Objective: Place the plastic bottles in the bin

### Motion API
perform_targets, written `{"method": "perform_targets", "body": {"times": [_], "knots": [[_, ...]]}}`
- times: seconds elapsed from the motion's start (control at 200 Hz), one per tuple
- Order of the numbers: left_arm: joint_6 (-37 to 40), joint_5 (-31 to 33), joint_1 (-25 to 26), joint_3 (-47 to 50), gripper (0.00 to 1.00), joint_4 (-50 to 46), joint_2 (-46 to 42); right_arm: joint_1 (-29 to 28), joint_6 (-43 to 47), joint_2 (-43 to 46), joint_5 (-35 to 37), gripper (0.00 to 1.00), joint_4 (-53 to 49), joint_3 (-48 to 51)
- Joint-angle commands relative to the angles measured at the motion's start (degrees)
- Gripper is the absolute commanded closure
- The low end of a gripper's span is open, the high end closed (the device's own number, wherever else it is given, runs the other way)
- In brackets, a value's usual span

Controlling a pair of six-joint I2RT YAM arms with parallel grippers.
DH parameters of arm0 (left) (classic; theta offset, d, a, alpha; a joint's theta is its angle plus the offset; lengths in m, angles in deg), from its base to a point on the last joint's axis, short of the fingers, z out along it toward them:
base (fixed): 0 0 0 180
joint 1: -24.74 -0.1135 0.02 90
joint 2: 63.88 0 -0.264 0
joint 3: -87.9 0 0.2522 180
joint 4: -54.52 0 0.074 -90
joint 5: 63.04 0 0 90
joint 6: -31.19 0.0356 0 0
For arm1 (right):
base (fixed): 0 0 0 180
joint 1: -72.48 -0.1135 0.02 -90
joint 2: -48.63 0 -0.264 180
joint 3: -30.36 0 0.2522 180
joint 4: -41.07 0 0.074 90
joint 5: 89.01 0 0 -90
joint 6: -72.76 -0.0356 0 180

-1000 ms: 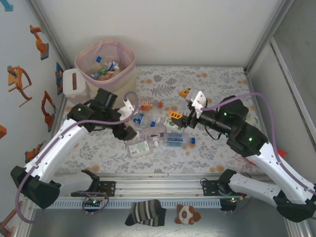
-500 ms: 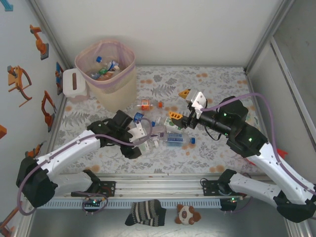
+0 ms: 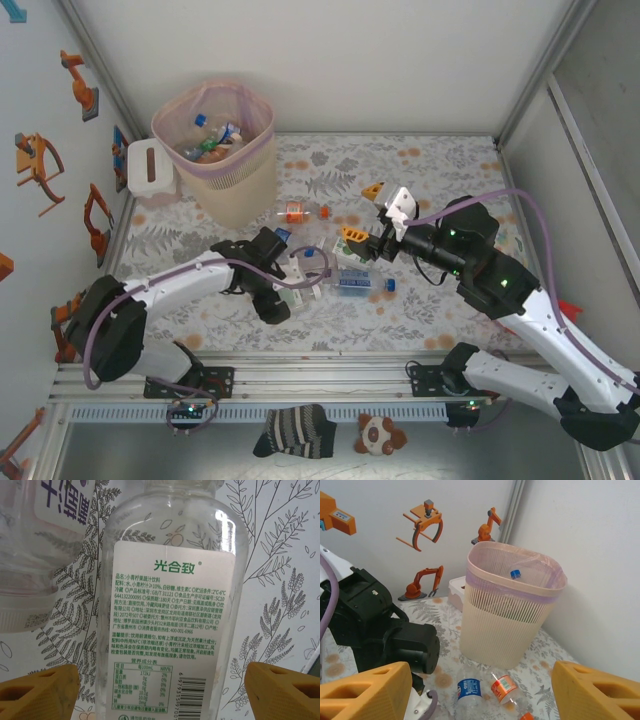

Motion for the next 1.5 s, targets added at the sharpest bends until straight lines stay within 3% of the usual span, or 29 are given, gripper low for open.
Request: {"method": "perform_targets", "body": {"times": [0.0, 0.25, 0.576, 0.716, 1.252, 1.492], "knots": [[1.68, -1.98, 0.25, 0.06, 0.14, -0.96, 3.05, 0.04, 0.25, 0.40, 1.35, 0.27, 0.43, 0.14], [1.24, -1.58, 0.36, -1.03, 0.18, -2.50, 7.77, 0.02, -0.07, 0.98, 0.39, 0.27, 0.90, 0.43], [1.77, -0.64, 0.36, -2.60, 0.37, -4.92, 9.91, -0.04, -0.21, 1.00, -0.03, 0.28, 1.51, 0.81], [1.63, 0.49, 0.35, -3.05, 0.37, -5.38, 9.44, -0.02, -0.25, 0.85, -0.28, 0.28, 1.57, 0.69], [1.07, -6.86, -1.72, -1.83, 0.49, -1.64, -5.30, -0.04, 0.08, 1.15, 1.69, 0.28, 1.84, -0.18], [-0.89, -9.73, -5.67, -1.52, 0.51, 0.12, -14.53, 0.03, -0.11, 1.46, 3.09, 0.28, 3.01, -0.11]]}}
